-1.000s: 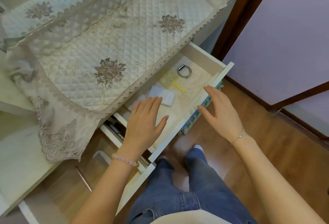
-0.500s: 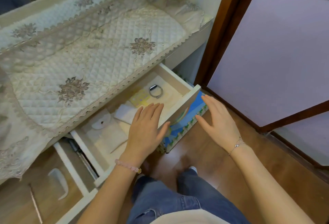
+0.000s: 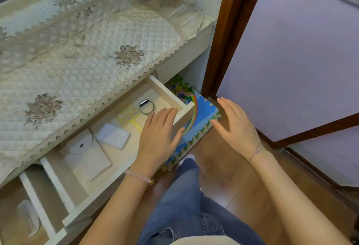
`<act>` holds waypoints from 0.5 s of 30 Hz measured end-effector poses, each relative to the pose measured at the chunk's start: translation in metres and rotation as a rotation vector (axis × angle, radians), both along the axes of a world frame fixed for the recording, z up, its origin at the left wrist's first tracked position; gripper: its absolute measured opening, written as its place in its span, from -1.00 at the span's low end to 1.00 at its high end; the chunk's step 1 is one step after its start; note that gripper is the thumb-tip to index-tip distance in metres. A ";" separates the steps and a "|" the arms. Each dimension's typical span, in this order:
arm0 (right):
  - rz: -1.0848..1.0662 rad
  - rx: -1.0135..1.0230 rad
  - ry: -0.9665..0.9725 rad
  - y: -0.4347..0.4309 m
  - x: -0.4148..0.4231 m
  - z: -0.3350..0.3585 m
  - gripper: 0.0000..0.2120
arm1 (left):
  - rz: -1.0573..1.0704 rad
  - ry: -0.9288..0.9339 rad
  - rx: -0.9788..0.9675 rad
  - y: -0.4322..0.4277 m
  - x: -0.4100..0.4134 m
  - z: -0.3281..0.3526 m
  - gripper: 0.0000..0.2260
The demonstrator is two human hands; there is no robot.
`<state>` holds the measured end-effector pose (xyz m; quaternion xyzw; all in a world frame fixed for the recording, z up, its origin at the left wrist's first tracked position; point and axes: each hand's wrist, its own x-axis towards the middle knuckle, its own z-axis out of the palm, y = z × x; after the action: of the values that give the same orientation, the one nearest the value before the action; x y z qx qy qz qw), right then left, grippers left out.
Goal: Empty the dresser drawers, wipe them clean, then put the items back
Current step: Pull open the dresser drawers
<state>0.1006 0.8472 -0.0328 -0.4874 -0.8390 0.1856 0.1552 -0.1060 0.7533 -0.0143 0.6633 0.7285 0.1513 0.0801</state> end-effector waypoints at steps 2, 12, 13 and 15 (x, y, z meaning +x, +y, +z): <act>0.001 -0.015 0.002 0.018 -0.002 -0.005 -0.43 | 0.005 -0.007 -0.005 0.018 -0.001 -0.004 -0.56; 0.042 -0.082 -0.030 0.130 -0.030 -0.018 -0.42 | 0.025 -0.044 -0.076 0.124 -0.024 -0.020 -0.54; 0.043 -0.086 -0.033 0.139 -0.033 -0.020 -0.41 | 0.030 -0.047 -0.076 0.133 -0.028 -0.021 -0.54; 0.039 -0.092 -0.036 0.154 -0.040 -0.025 -0.41 | 0.037 -0.052 -0.079 0.148 -0.034 -0.022 -0.54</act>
<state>0.0606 1.0016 -0.0574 -0.4810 -0.8415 0.2182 0.1141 -0.1403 0.9014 -0.0366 0.6418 0.7437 0.1412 0.1224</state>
